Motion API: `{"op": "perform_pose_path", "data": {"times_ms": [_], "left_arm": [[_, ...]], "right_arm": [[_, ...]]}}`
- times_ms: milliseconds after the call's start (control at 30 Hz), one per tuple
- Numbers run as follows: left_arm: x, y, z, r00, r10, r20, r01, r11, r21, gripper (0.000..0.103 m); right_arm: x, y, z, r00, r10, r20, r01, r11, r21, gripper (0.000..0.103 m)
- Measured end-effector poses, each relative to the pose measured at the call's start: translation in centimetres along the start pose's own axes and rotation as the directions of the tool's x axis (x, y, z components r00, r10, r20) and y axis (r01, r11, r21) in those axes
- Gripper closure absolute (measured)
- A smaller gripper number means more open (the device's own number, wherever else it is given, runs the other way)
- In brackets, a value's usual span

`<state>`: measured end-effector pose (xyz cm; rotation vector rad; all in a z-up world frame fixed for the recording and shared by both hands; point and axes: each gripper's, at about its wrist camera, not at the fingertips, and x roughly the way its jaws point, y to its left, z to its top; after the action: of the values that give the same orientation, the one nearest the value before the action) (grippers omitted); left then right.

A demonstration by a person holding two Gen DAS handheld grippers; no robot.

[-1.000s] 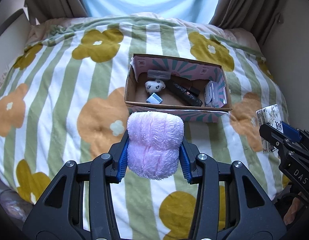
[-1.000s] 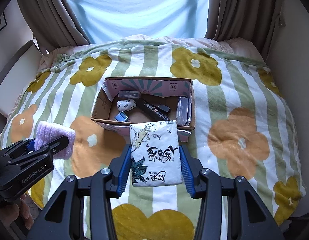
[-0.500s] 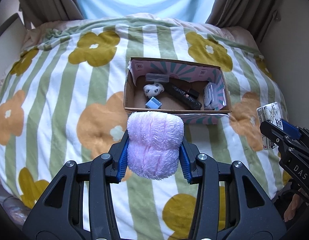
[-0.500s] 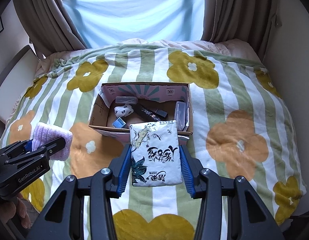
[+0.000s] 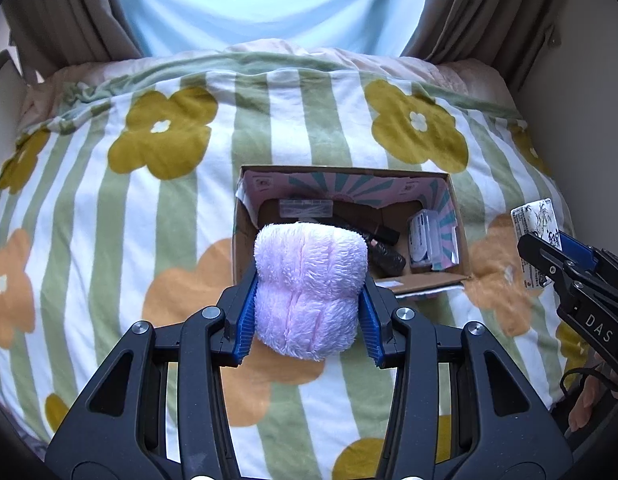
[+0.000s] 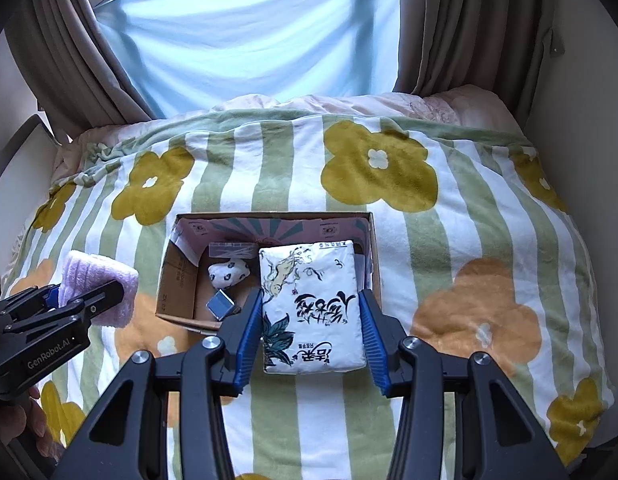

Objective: Organize objects
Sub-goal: 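Lift and carry the towel roll and tissue pack over the cardboard box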

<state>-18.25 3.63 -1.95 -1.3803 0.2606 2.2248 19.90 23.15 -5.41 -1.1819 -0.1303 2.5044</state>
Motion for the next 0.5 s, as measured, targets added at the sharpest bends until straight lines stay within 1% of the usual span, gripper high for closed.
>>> {"op": "perform_pose_path", "data": {"times_ms": [67,100,267,400,500], "left_arm": [[1.7,-0.2,1.3,1.0,-0.012,-0.02,0.013,1.0,0.009,0.063],[2.7,-0.3,1.8,0.999,-0.021,-0.033,0.021,1.0,0.01,0.063],[8.1,-1.1,3.5,0.991,-0.054,-0.122,0.058,0.998,0.034,0.063],[12.3,-1.8,3.8,0.981,-0.054,-0.187,0.069,0.995,0.074,0.063],[15.3,-2.4,3.6,0.97,-0.049,-0.237,0.076,0.991,0.108,0.063]], "right_arm": [[1.6,-0.1,1.4,1.0,0.004,-0.015,-0.004,1.0,-0.002,0.06],[2.4,-0.2,2.0,1.0,-0.002,-0.027,0.002,1.0,0.016,0.06],[7.7,-0.6,4.3,0.992,0.028,-0.122,-0.024,0.999,0.033,0.06],[12.1,-0.5,5.1,0.977,0.05,-0.207,-0.042,0.998,0.044,0.06],[15.1,-0.8,5.4,0.96,0.08,-0.268,-0.057,0.994,0.094,0.06]]}}
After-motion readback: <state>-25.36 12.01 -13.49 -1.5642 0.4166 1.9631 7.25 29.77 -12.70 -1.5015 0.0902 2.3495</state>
